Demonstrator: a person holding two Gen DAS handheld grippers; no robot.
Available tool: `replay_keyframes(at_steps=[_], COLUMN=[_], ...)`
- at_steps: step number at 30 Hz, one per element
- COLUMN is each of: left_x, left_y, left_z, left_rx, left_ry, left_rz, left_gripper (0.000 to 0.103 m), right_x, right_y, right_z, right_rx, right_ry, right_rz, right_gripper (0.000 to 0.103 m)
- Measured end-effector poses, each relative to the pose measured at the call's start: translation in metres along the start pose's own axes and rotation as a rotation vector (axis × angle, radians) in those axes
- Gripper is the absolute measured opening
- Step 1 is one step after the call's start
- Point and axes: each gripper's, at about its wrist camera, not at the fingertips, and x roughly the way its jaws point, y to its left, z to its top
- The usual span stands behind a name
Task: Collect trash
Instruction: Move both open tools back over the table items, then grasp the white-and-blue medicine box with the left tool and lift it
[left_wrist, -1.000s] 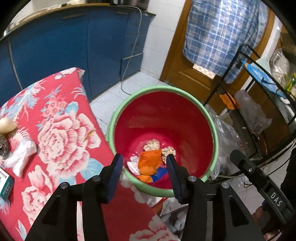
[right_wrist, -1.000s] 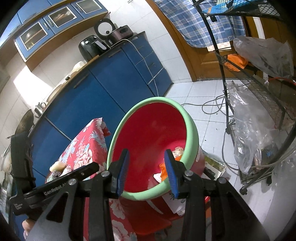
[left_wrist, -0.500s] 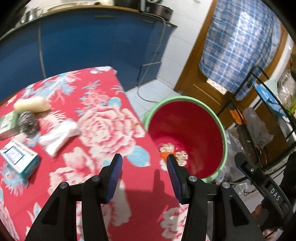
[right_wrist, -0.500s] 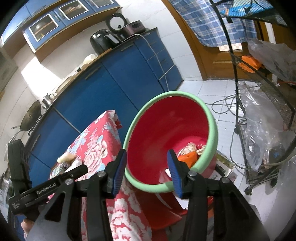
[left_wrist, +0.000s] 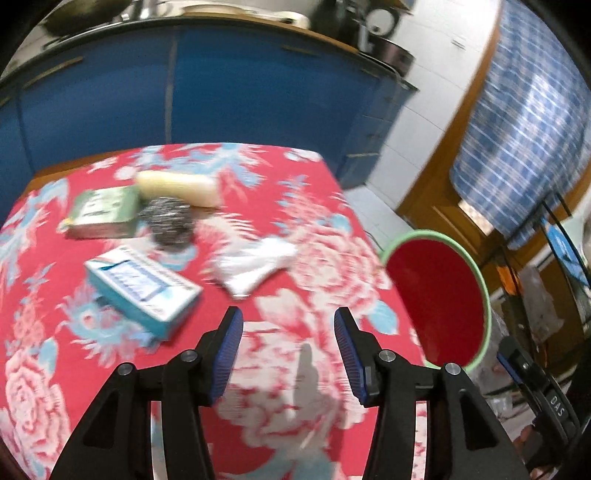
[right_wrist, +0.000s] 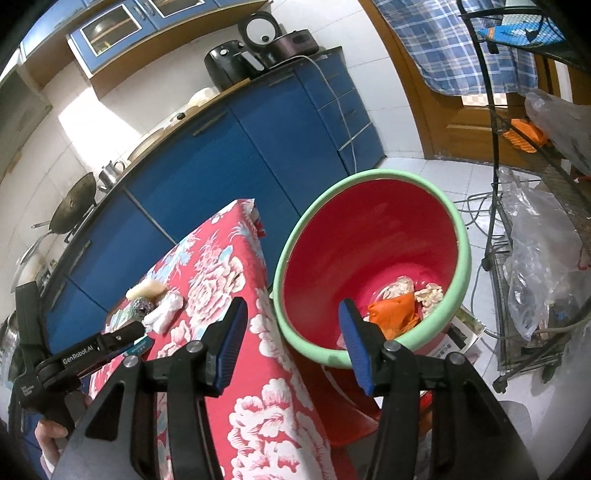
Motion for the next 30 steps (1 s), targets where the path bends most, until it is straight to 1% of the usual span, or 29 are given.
replay_keyframes(at_steps=[4, 11, 16, 22, 26, 30], left_x=[-0.006, -0.008, -0.003, 0.005, 0.014, 0.017], left_y=[0.025, 0.058, 0.075, 0.093, 0.105, 0.109], left_z=[0.001, -0.001, 0.001, 0.007, 0.012, 0.017], left_rx=[-0.046, -0.116, -0.164, -0.183, -0.209, -0.203], left_ry=[-0.014, -0.024, -0.023, -0.025, -0.012, -0.021], left_rz=[0.049, 0.108, 0.133, 0.156, 0.155, 0.155], left_gripper=[0.053, 0.054, 0.057, 0.058, 0.058, 0.058], right_x=[0.003, 0.009, 0.016, 0.024, 0.030, 0.034], right_y=[0.010, 0.030, 0.043, 0.052, 0.058, 0.060], right_z=[-0.002, -0.006, -0.010, -0.014, -0.016, -0.019], right_rx=[-0.020, -0.063, -0.087, -0.110, -0.121, -0.121], right_ry=[0.014, 0.040, 0.058, 0.083, 0.097, 0.114], right_rz=[0.008, 0.021, 0.033, 0.035, 0.031, 0.031], right_gripper=[0.054, 0.055, 0.055, 0.055, 0.055, 0.055])
